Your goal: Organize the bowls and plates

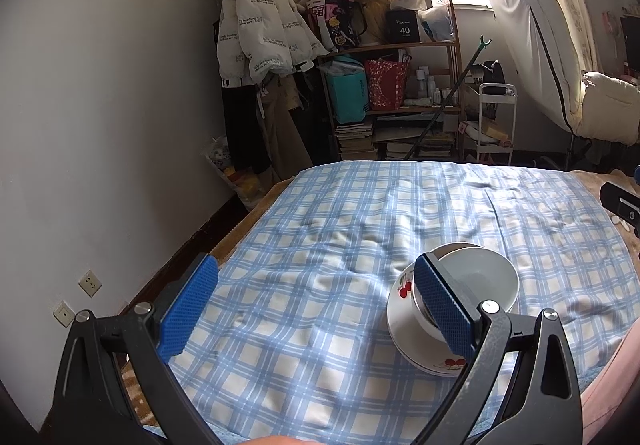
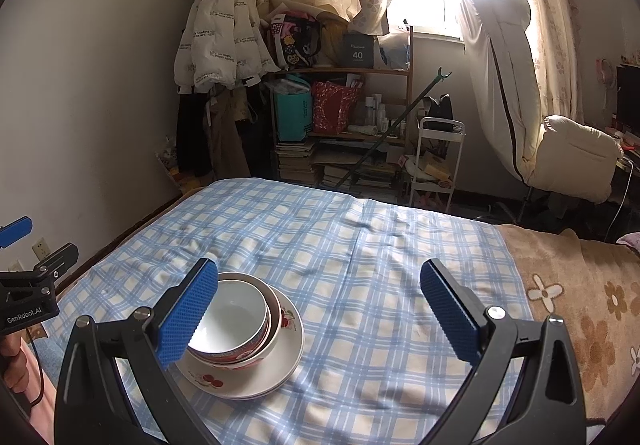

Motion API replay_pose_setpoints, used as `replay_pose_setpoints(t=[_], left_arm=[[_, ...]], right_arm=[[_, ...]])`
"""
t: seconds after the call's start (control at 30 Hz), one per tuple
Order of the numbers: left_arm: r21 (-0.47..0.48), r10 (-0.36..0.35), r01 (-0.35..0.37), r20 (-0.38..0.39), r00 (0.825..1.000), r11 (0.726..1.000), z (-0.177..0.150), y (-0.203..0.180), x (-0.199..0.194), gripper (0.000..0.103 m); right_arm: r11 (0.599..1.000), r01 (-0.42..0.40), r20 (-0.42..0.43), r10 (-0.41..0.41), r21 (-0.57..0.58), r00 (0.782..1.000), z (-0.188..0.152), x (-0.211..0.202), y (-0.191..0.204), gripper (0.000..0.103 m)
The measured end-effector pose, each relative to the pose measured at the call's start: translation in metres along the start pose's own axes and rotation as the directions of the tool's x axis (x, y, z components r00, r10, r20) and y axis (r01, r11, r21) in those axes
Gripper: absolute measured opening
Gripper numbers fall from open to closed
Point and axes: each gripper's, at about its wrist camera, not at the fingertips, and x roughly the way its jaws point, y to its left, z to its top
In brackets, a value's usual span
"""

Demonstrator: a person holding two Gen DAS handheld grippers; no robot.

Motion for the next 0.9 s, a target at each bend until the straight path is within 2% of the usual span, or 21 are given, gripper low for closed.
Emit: replay_pose_setpoints(t=[0.9], left_arm=[[0.019, 0.008, -0.008, -0.003, 1.0, 1.0, -0.0028, 0.0028, 0.0057, 0.097]], right_arm=[[1.0, 0.003, 0.007, -0.003, -0.015, 1.0, -0.0017, -0.003, 0.0019, 0.103]])
